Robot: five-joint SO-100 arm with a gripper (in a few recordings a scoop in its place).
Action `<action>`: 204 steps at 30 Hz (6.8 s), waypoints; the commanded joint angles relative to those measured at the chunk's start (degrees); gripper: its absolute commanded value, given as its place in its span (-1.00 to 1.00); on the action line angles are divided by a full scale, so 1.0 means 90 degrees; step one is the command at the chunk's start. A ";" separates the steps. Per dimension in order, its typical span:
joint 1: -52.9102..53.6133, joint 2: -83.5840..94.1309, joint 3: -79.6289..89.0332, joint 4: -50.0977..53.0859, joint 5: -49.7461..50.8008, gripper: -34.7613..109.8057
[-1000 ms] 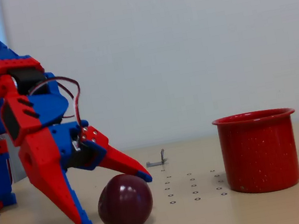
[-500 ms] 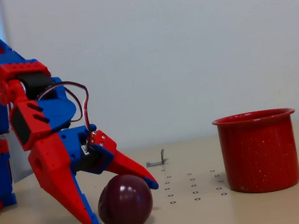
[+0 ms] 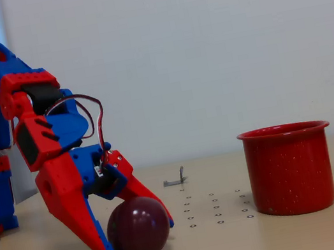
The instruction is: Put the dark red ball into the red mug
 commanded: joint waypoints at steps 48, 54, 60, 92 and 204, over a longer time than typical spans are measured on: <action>-0.0898 0.0869 -0.1045 0.0430 0.1670 -0.23; -0.1191 0.1084 -0.1328 0.0713 0.2148 -0.23; -0.1533 0.1543 -0.1572 0.1523 0.2783 -0.26; -0.2969 0.1201 -0.4502 0.3447 0.4258 -0.28; -0.2441 0.8213 0.3584 0.4766 0.9482 -0.55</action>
